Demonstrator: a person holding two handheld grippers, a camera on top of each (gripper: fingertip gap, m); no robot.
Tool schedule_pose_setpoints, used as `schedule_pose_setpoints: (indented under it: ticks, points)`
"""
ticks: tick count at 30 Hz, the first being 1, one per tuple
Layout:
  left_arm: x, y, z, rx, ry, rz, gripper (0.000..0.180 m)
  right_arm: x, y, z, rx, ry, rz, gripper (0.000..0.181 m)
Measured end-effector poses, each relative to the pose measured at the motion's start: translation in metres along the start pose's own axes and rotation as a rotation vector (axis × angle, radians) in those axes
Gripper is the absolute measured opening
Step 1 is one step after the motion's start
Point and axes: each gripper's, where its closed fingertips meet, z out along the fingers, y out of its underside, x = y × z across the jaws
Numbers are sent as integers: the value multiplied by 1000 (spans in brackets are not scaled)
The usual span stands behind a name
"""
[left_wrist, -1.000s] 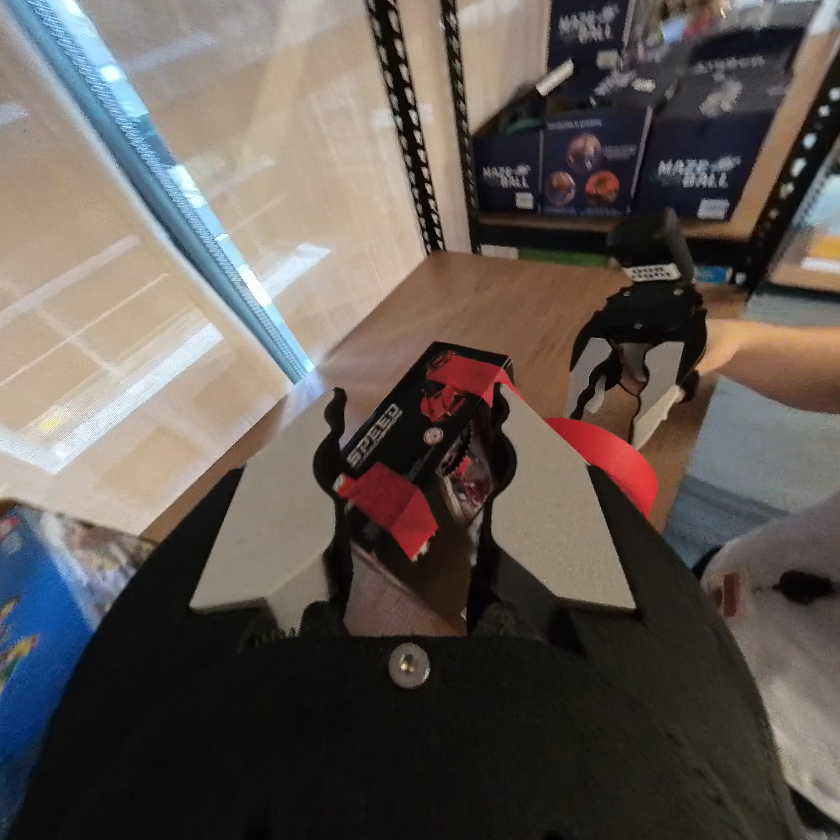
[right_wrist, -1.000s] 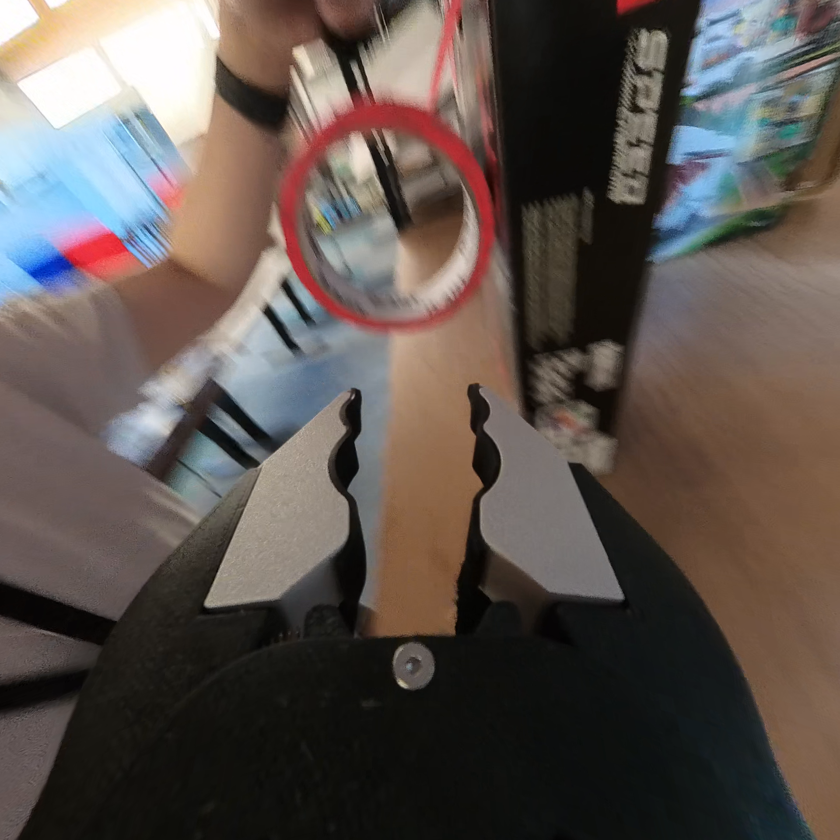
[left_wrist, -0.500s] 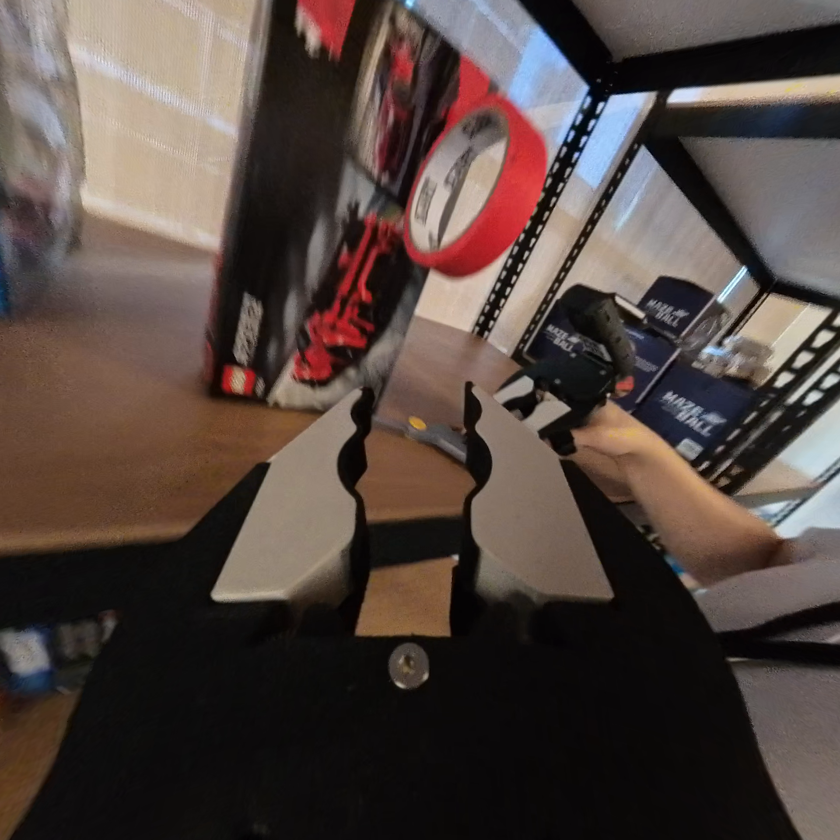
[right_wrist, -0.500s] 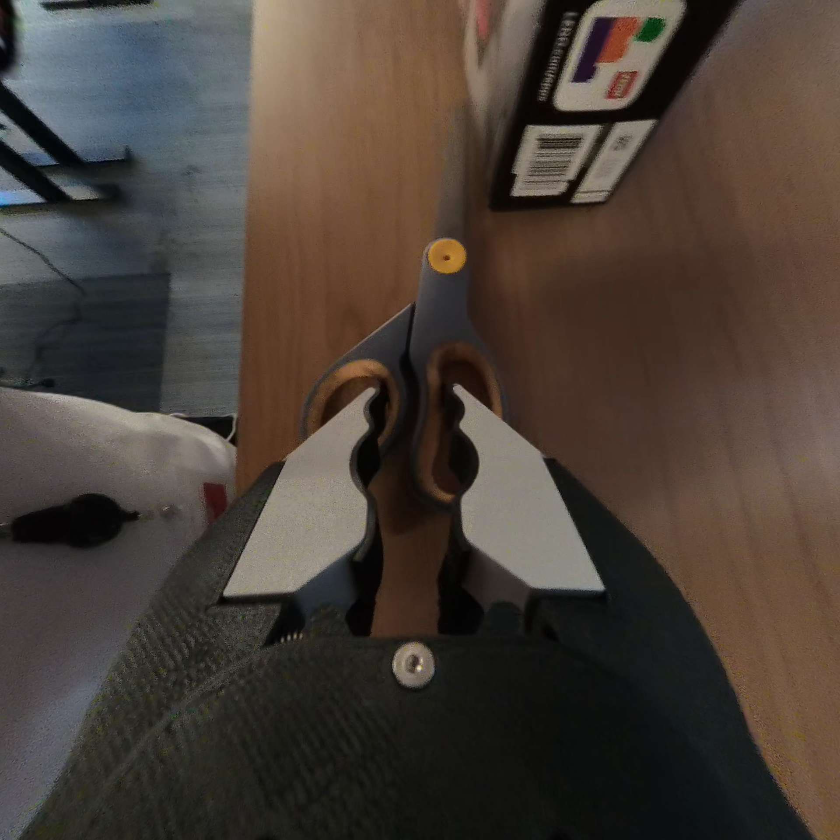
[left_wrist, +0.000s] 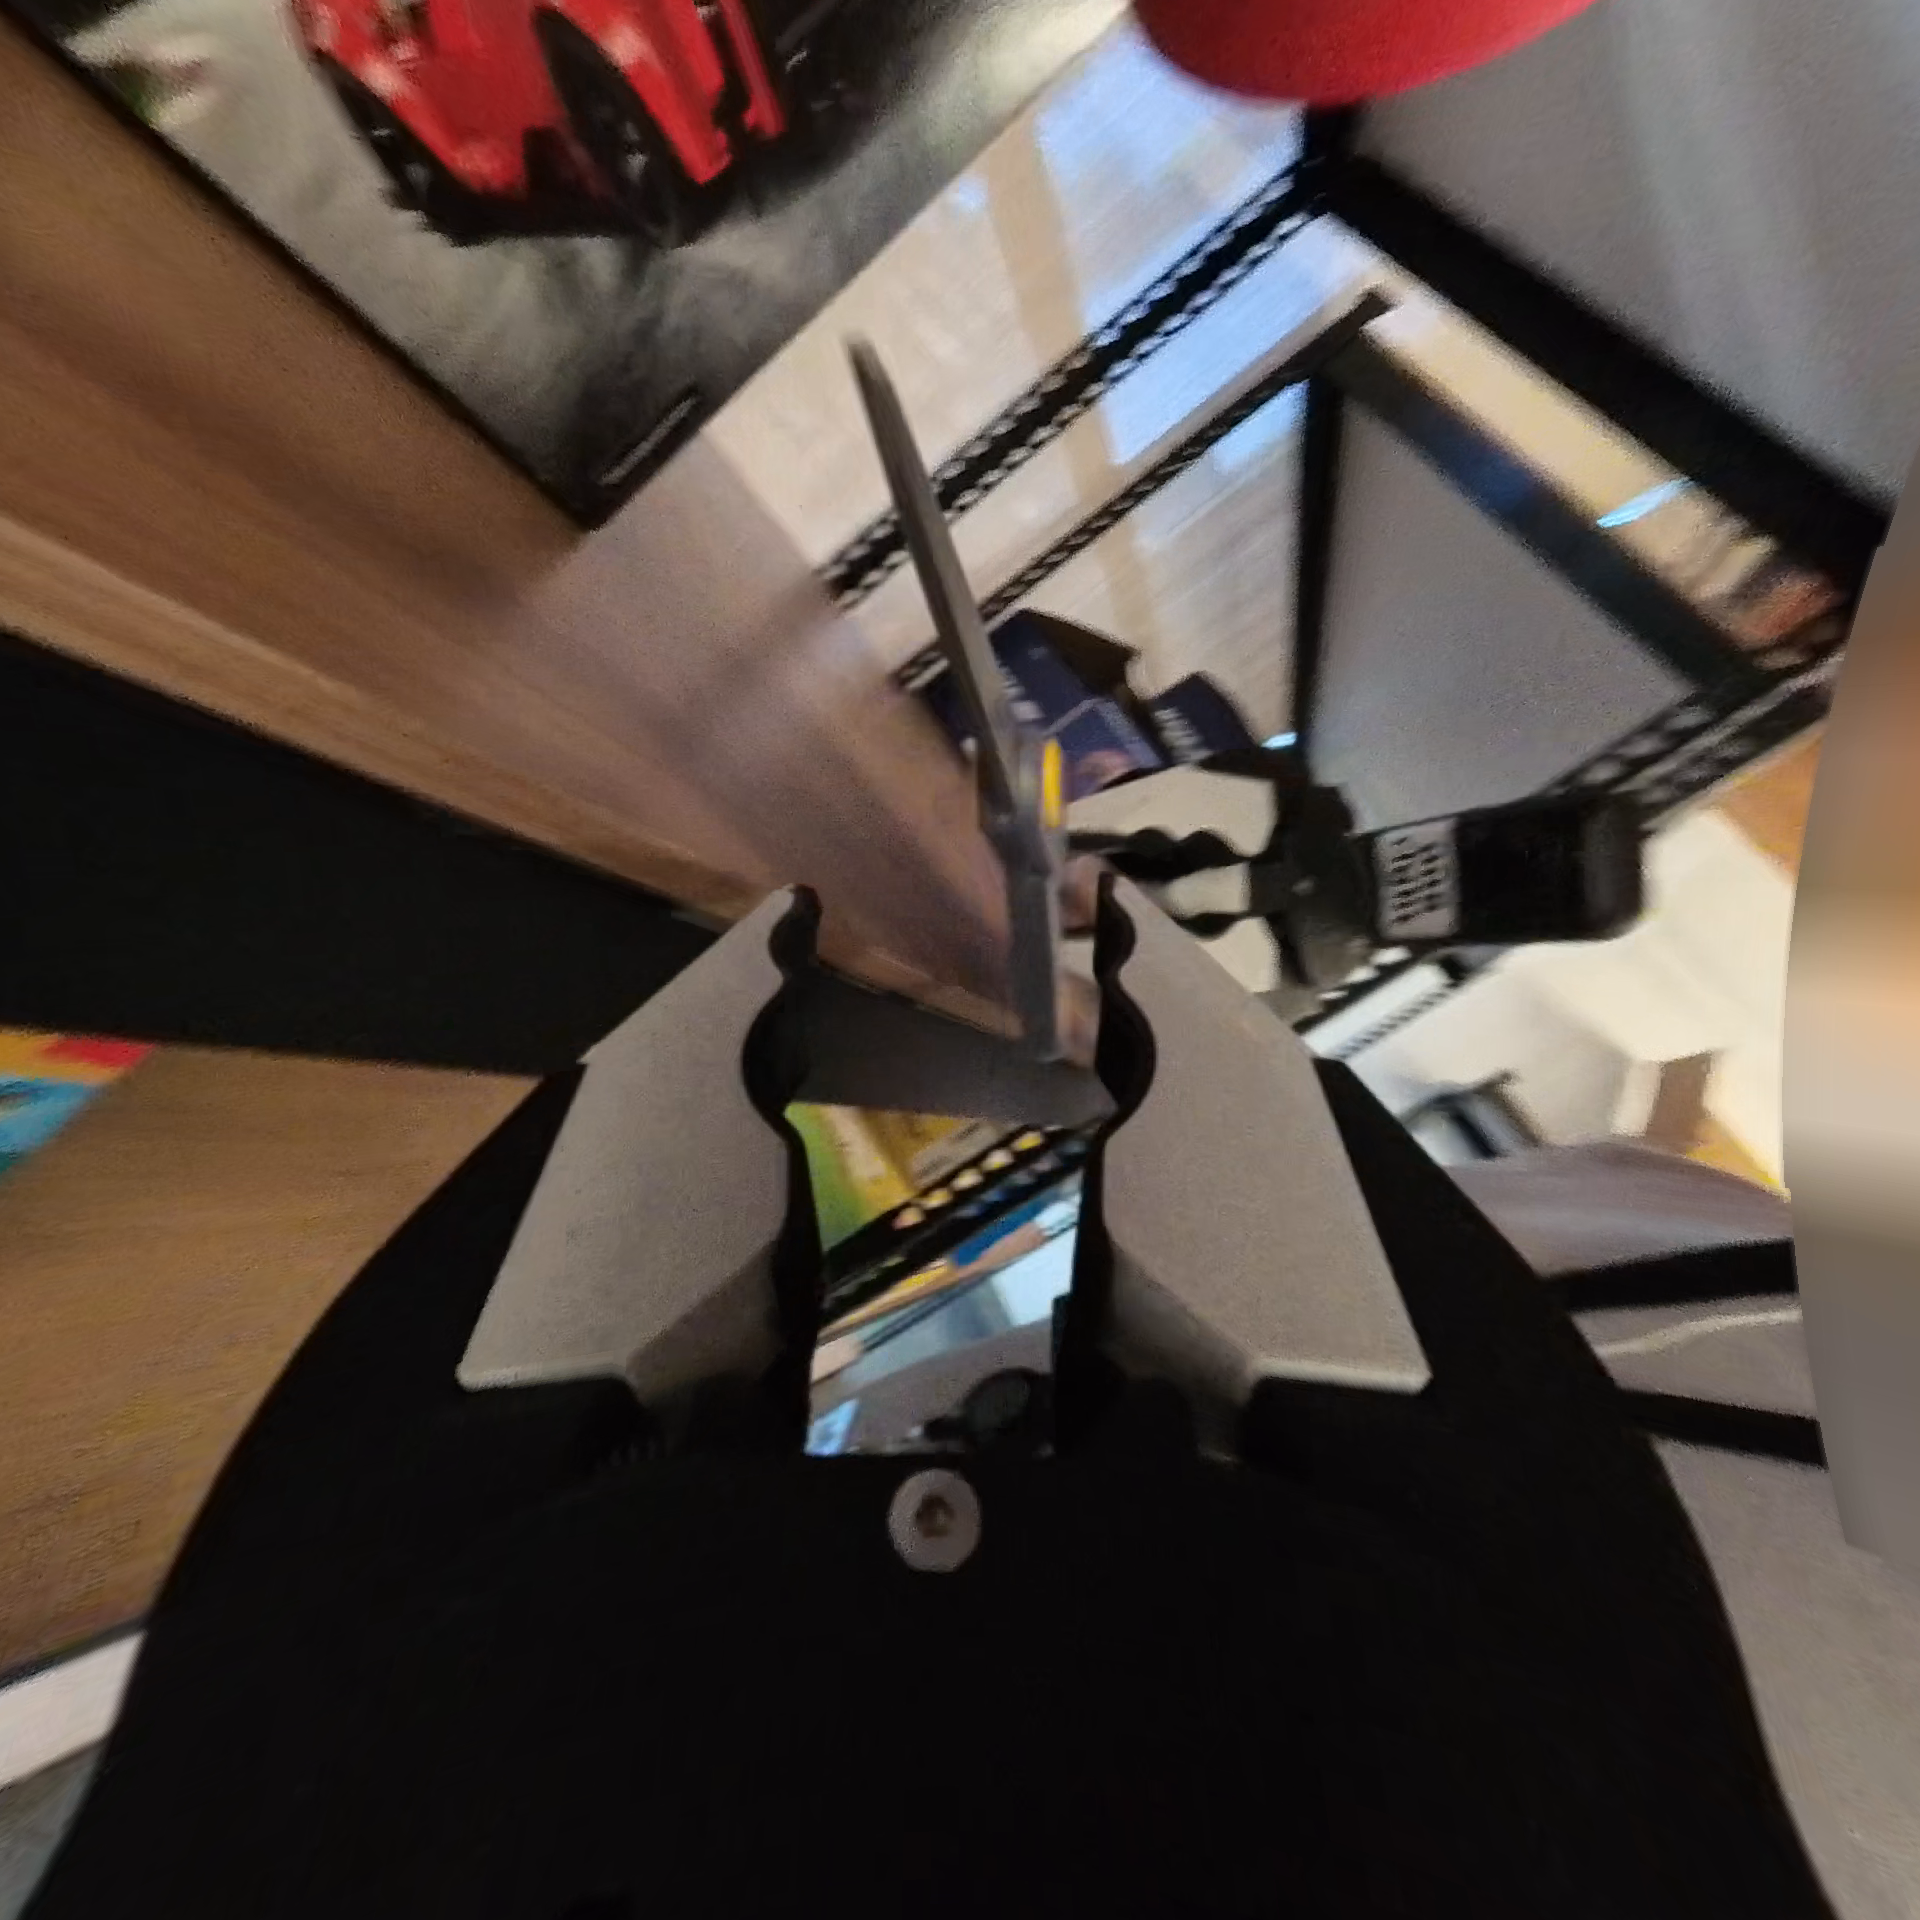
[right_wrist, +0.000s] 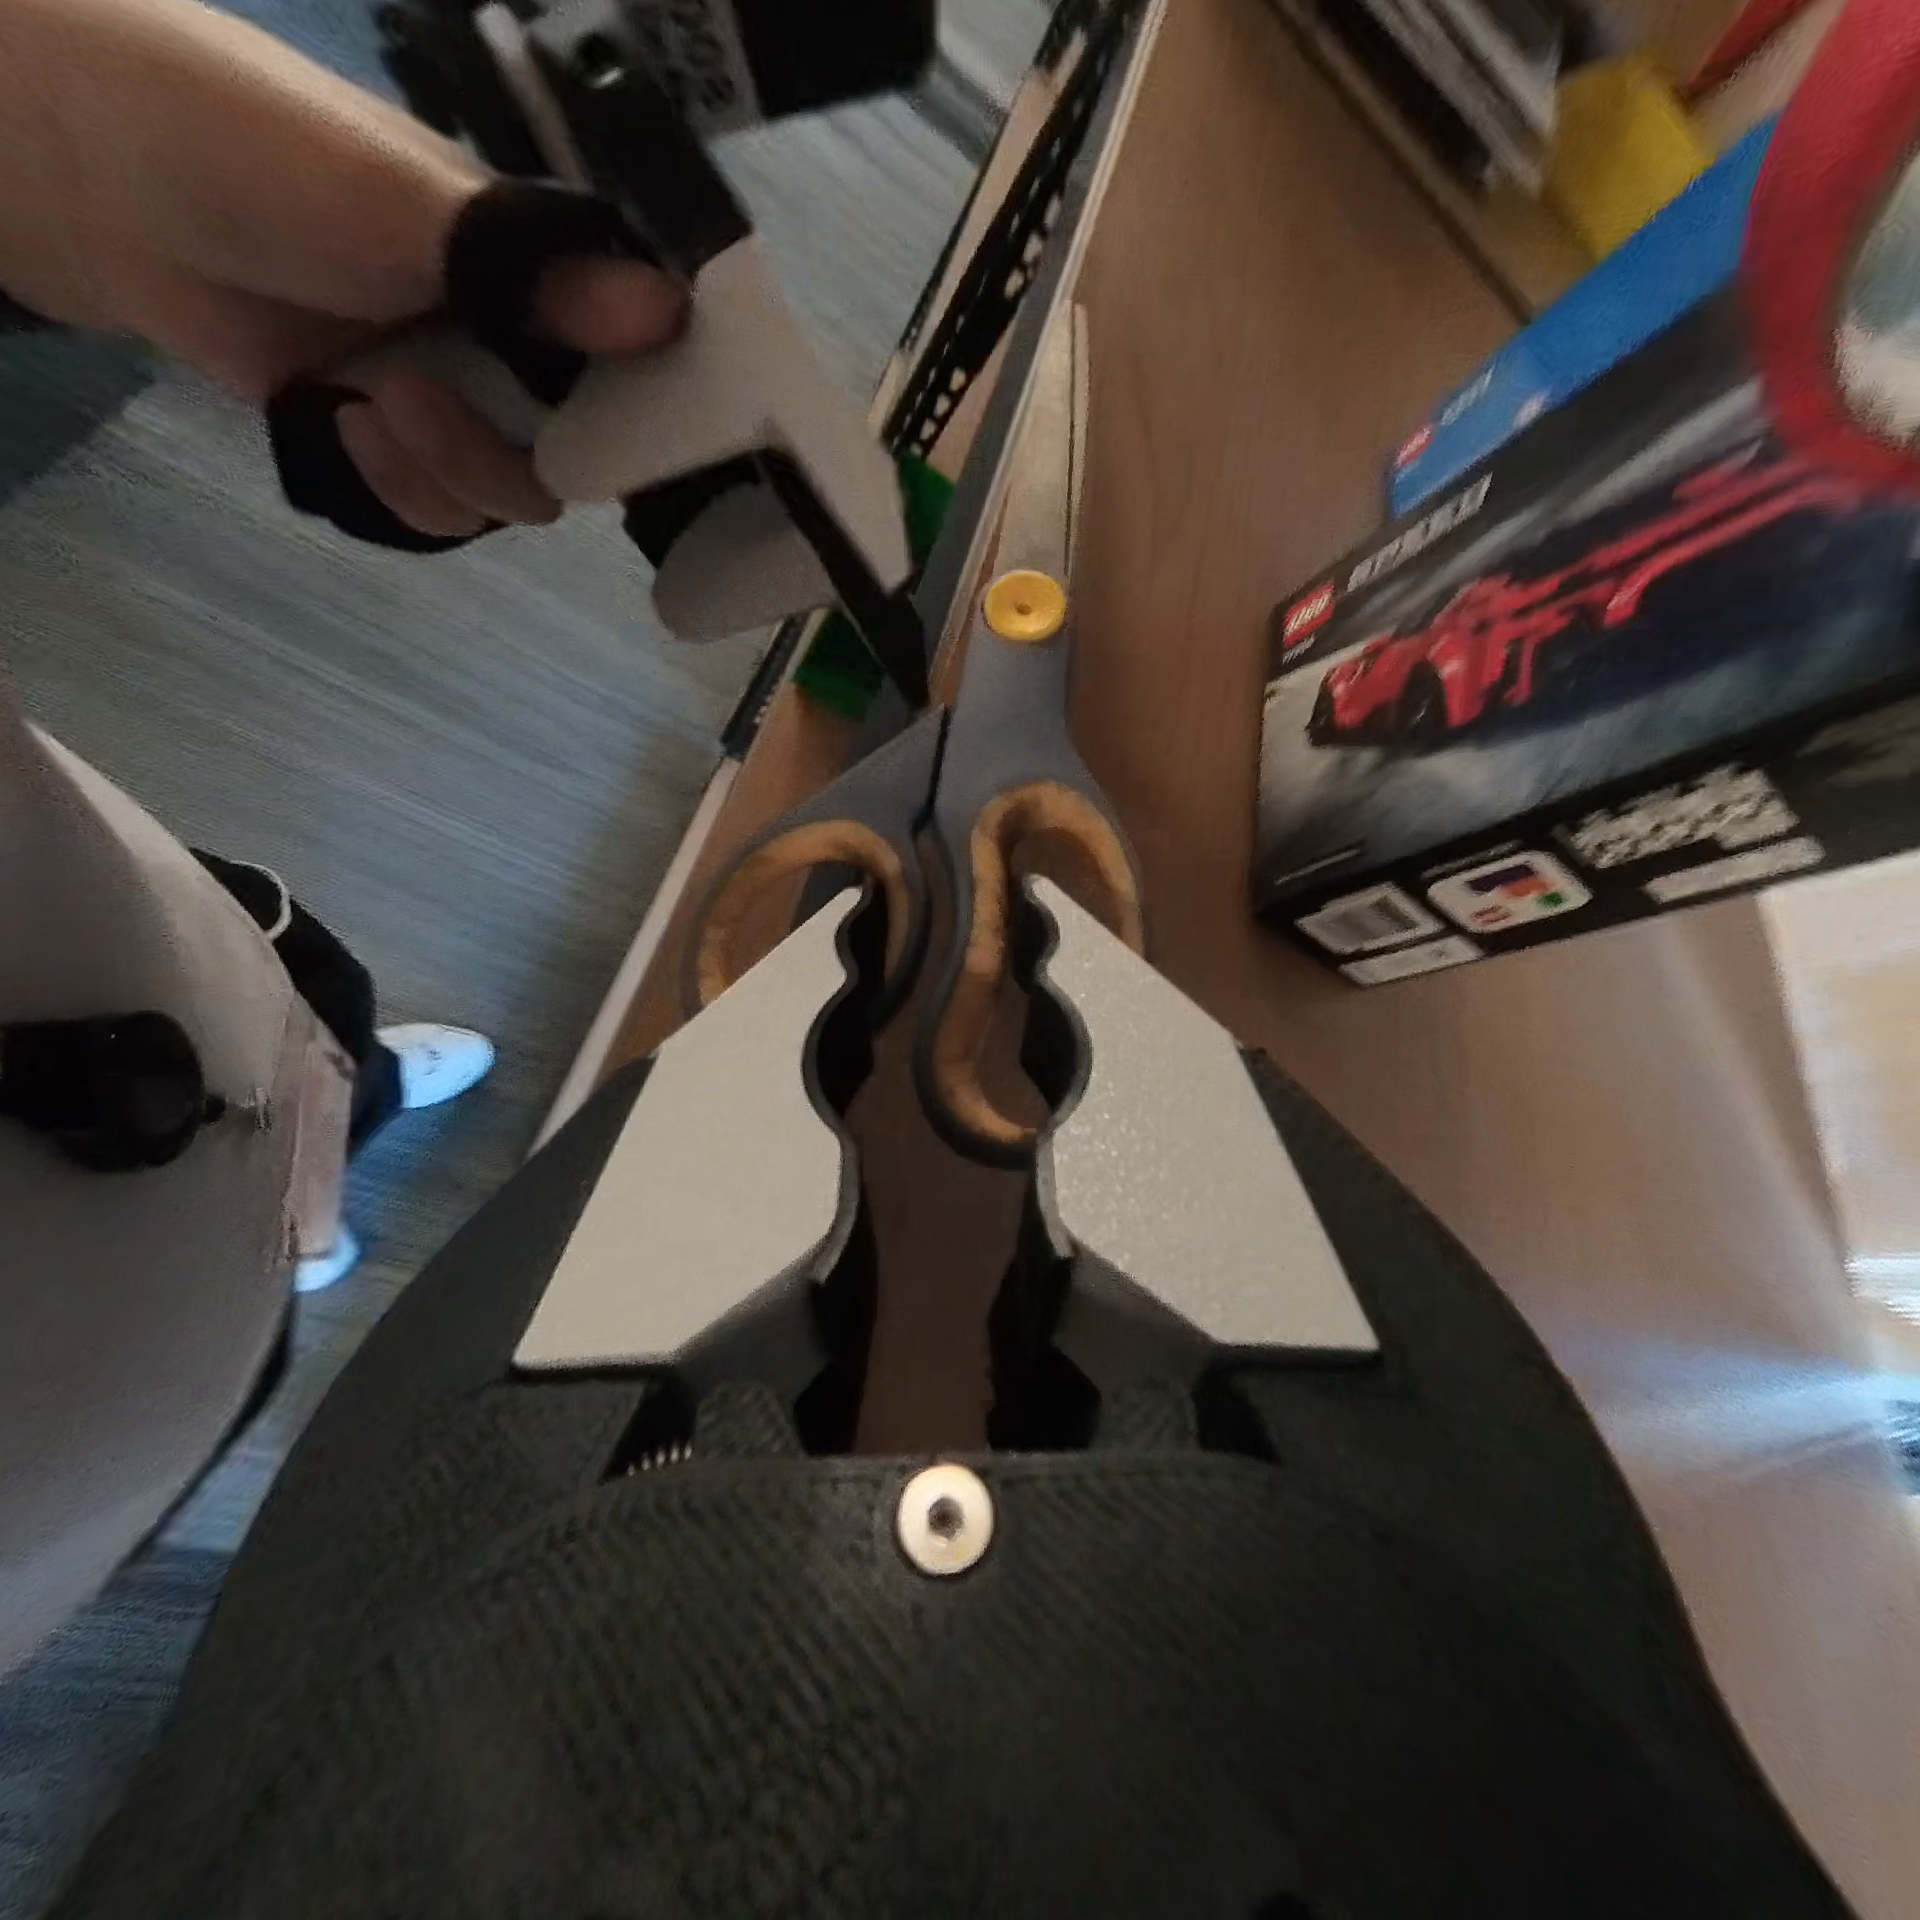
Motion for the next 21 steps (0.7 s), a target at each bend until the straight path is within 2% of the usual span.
schedule_pose_setpoints:
  ticks: [4, 5, 6, 9, 11, 21]
  points:
    - [24, -8, 7, 14, 78, 78, 49, -11, -15, -11, 19, 23, -188, 23]
    - [36, -6, 12, 8, 130, 94, 37, -15, -20, -11, 28, 20, -219, 22]
    - [48, -2, 16, -14, 186, 94, 15, -19, -22, -11, 33, 15, -241, 22]
    - [51, -1, 25, -46, 173, 48, 10, -13, -19, -10, 5, 83, -295, 23]
    - [51, -12, 31, -9, 157, -23, 3, -5, -19, -10, 13, 140, -288, 23]
    - [54, -20, 52, 17, 57, -85, 6, 34, -1, -4, -293, 418, -454, 33]
